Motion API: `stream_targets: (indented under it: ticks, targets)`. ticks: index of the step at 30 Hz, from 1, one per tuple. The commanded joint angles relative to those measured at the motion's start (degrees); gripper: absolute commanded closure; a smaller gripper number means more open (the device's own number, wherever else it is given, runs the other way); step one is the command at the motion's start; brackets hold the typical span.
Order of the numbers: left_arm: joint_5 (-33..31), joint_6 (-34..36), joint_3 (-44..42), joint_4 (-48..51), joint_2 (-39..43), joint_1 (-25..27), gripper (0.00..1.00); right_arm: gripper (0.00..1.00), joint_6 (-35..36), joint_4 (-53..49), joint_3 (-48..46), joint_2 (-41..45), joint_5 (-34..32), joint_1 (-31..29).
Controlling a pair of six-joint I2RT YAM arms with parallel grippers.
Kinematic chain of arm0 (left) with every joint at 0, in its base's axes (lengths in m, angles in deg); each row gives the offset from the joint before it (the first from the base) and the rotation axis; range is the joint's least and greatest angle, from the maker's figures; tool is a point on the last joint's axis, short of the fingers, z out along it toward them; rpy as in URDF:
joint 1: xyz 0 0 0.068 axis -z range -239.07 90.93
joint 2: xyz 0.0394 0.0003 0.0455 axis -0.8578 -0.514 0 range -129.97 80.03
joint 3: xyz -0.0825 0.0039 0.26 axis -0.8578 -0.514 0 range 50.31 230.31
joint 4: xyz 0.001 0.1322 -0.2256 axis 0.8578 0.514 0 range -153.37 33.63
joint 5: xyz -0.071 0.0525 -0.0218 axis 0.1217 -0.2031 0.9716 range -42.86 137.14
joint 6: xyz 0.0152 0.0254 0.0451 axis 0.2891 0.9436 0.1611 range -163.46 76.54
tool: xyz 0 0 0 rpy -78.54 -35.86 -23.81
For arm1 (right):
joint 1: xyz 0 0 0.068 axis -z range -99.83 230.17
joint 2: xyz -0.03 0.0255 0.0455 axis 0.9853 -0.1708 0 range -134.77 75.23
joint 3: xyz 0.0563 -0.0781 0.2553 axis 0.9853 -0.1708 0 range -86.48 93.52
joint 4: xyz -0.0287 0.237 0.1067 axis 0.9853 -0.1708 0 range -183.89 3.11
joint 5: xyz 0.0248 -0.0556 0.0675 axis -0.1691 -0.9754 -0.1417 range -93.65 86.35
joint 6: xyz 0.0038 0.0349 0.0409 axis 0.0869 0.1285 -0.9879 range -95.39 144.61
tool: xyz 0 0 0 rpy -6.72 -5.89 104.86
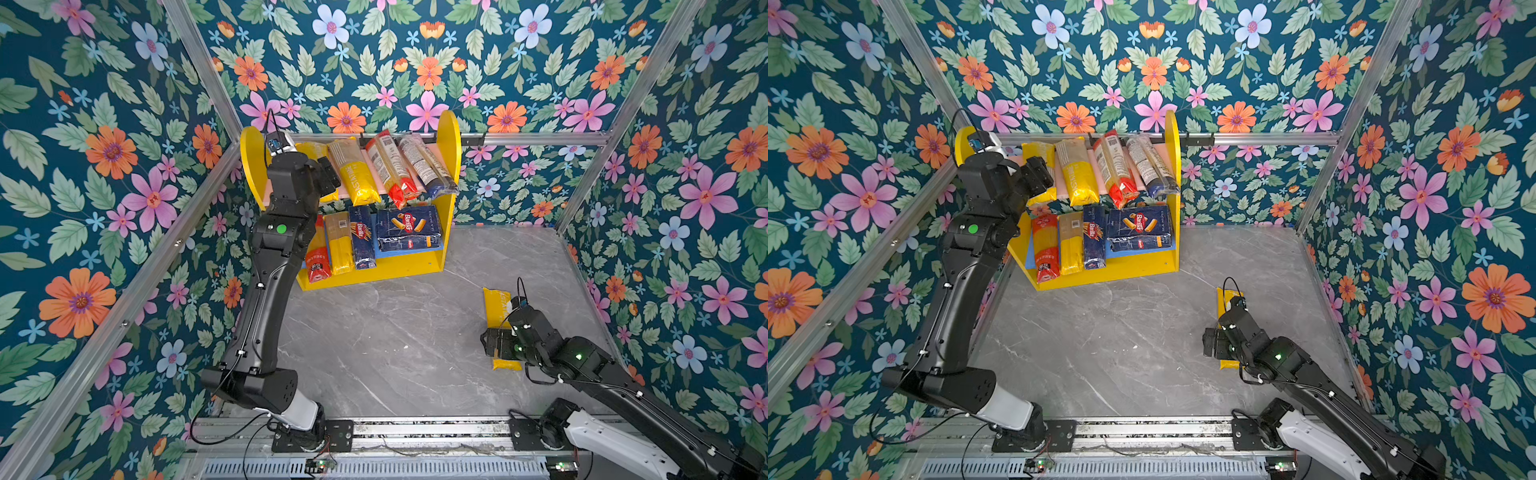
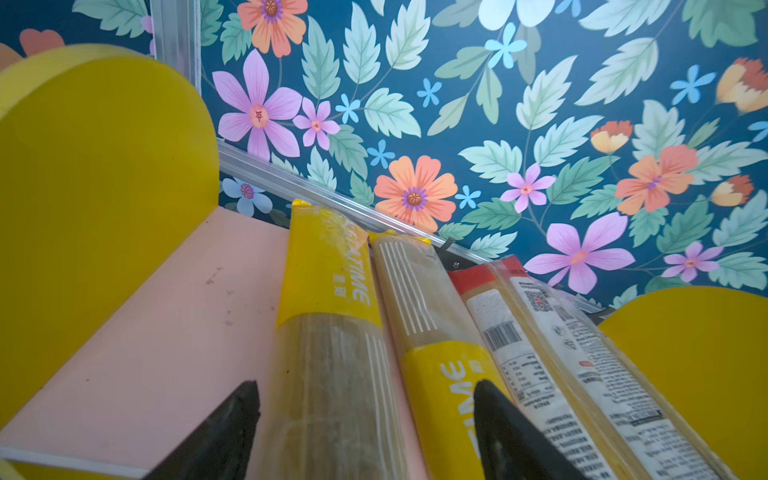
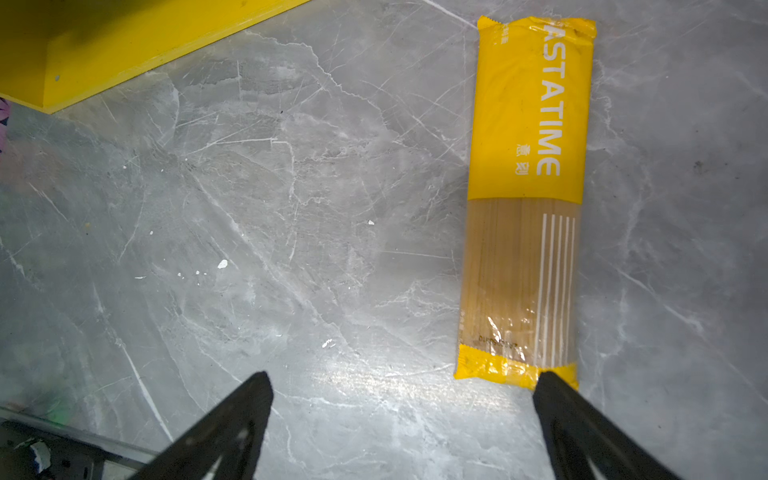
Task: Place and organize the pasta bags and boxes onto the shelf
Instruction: 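Raise the yellow bag with the left gripper onto the pink top shelf's end, then open the left gripper and draw it back from the shelf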
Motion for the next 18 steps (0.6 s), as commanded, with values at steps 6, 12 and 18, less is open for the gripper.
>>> stream_targets:
  ticks: [6, 12, 18]
  targets:
    - [2.7, -3.4, -5.2, -0.7, 6.1, 0.5, 0.15, 0.01, 1.2, 0.6, 1.0, -1.0, -1.4, 0.8]
    - [-0.3, -6.3, -25.3, -6.1, 19.8, 6.5, 0.09, 0.01, 1.9, 2.8, -0.4, -3.6, 5.6, 8.7]
    - [-5.8, -6.6, -41.9, -7.2, 29.4, 17.8, 0.06, 0.01, 2.5, 4.8, -1.2, -8.6, 7.2, 12.5]
